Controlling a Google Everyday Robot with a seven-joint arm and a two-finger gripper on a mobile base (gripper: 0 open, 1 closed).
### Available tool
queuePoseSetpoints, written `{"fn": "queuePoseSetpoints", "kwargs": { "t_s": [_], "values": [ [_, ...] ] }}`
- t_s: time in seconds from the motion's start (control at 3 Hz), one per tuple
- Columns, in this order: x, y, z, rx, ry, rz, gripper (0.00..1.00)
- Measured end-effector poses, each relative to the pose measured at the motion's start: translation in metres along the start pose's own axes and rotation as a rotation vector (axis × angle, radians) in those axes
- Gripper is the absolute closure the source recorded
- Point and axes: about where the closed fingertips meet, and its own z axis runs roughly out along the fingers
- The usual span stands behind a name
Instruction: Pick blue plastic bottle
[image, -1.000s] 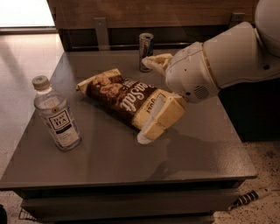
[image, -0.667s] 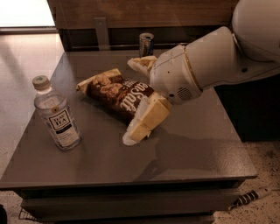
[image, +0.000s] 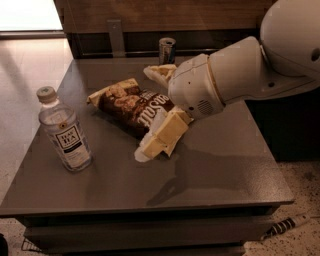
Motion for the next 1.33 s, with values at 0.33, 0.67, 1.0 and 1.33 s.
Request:
{"fn": "queuePoseSetpoints", "kwargs": {
  "t_s": [0.33,0.67,1.0,1.33],
  "values": [
    [-0.009,-0.012,0.026,0.001,-0.098,0.026,0.0],
    [-0.028,-0.026,0.06,-0.007,-0.207,0.04,0.0],
    [-0.045,-0.027,0.091,-0.041,-0.277,0.041,0.0],
    [-0.047,-0.015,0.131,-0.087,-0.342,0.058,0.0]
  ]
}}
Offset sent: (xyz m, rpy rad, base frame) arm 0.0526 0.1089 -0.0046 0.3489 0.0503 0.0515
